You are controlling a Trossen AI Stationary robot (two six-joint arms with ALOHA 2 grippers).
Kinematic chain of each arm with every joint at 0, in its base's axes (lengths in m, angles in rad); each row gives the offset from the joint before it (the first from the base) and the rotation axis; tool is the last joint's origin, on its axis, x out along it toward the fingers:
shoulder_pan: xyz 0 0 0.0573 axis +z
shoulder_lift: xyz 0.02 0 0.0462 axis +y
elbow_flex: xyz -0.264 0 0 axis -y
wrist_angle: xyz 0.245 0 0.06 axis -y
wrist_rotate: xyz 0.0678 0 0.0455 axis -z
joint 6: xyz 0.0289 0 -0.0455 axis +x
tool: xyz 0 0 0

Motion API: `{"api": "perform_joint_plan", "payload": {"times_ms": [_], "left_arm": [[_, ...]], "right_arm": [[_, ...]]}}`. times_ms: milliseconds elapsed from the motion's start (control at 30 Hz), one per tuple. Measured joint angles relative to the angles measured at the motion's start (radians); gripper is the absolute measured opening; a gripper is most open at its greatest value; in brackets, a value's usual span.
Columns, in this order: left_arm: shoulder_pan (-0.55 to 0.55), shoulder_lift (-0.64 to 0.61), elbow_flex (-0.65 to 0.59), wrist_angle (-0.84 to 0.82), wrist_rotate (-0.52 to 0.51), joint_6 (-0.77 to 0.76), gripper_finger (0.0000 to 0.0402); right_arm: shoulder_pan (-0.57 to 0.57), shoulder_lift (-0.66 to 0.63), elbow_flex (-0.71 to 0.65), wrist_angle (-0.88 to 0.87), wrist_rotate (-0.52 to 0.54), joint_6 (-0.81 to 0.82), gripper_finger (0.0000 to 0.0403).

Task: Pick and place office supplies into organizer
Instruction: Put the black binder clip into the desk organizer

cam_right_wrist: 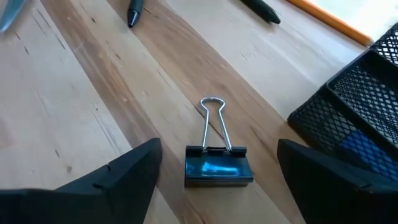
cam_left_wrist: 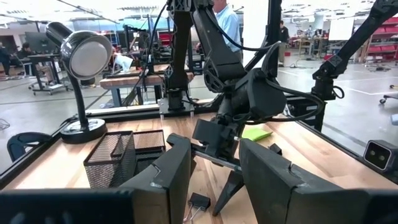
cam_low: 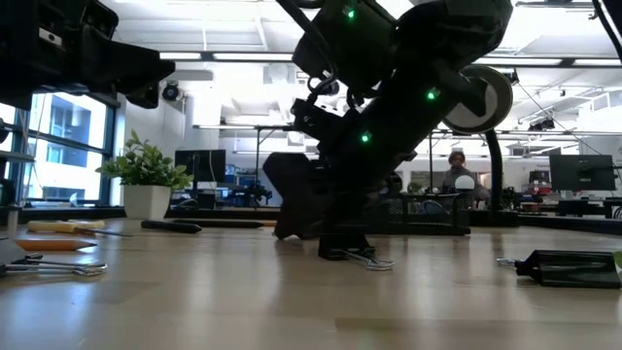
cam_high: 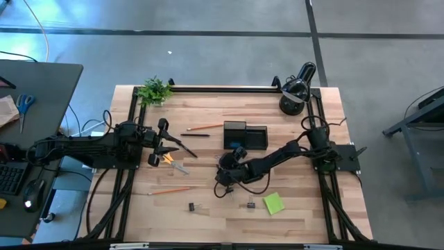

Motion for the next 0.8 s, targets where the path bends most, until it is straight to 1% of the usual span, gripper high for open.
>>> {"api": "perform_joint_plan", "payload": {"times_ms": [533, 800], "left_arm": [[0.0, 0.0, 0.0, 0.0, 0.001, 0.0, 0.0129], [0.0, 0.0, 0.0, 0.0, 0.0, 0.0, 0.0129]], "right_arm": [[0.0, 0.001, 0.0, 0.022, -0.04, -0.068, 0.0213], [0.0, 0.002, 0.0, 0.026, -0.058, -0.103, 0.0155]]}}
